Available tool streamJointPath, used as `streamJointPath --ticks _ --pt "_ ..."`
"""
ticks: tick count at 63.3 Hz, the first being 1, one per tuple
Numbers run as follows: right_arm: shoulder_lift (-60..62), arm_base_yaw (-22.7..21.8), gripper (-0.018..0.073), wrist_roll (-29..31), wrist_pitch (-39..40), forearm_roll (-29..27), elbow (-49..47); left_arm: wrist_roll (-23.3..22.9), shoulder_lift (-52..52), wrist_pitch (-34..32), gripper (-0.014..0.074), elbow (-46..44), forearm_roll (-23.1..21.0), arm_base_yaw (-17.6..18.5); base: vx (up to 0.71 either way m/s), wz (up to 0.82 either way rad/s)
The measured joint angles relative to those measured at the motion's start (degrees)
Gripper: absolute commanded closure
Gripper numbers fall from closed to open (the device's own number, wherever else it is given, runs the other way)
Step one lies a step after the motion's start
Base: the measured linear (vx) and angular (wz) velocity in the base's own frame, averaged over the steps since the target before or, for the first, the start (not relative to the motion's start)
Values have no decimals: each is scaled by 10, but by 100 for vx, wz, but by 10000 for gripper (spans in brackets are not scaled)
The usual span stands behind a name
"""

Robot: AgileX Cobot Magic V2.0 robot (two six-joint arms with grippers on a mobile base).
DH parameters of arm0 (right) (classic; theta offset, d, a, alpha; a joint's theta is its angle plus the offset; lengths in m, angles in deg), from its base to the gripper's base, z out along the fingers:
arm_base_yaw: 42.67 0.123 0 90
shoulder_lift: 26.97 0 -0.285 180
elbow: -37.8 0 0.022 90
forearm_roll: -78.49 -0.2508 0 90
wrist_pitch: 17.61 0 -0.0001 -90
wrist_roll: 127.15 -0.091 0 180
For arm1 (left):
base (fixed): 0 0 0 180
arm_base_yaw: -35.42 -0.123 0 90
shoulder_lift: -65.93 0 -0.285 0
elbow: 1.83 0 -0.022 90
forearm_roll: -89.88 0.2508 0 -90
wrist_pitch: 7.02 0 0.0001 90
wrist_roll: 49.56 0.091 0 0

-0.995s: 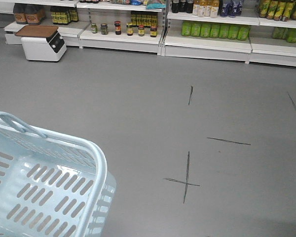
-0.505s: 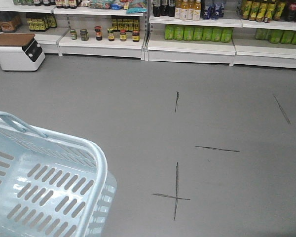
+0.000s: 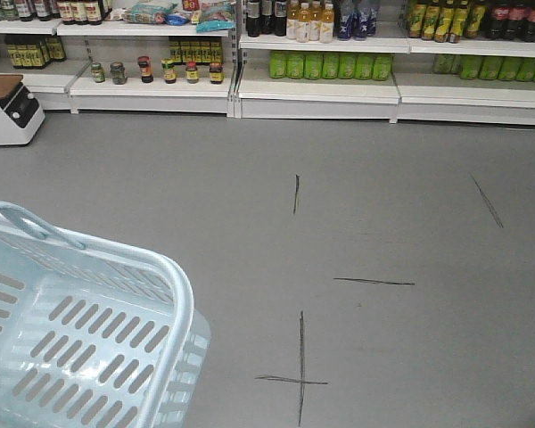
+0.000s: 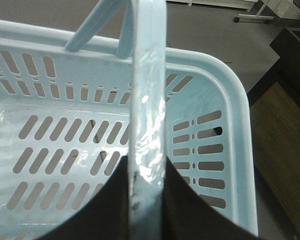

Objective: Pick three apples into basket with both arms
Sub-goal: 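Drive the base across the floor carrying the basket in the left gripper, then turn the base toward the table with red apples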

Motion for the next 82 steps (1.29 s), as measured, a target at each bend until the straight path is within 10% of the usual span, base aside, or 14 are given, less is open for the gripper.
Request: streamJointPath --ticks 82 --pt "0 0 564 0 0 0 0 0 0 0 603 0 0 0 14 -39"
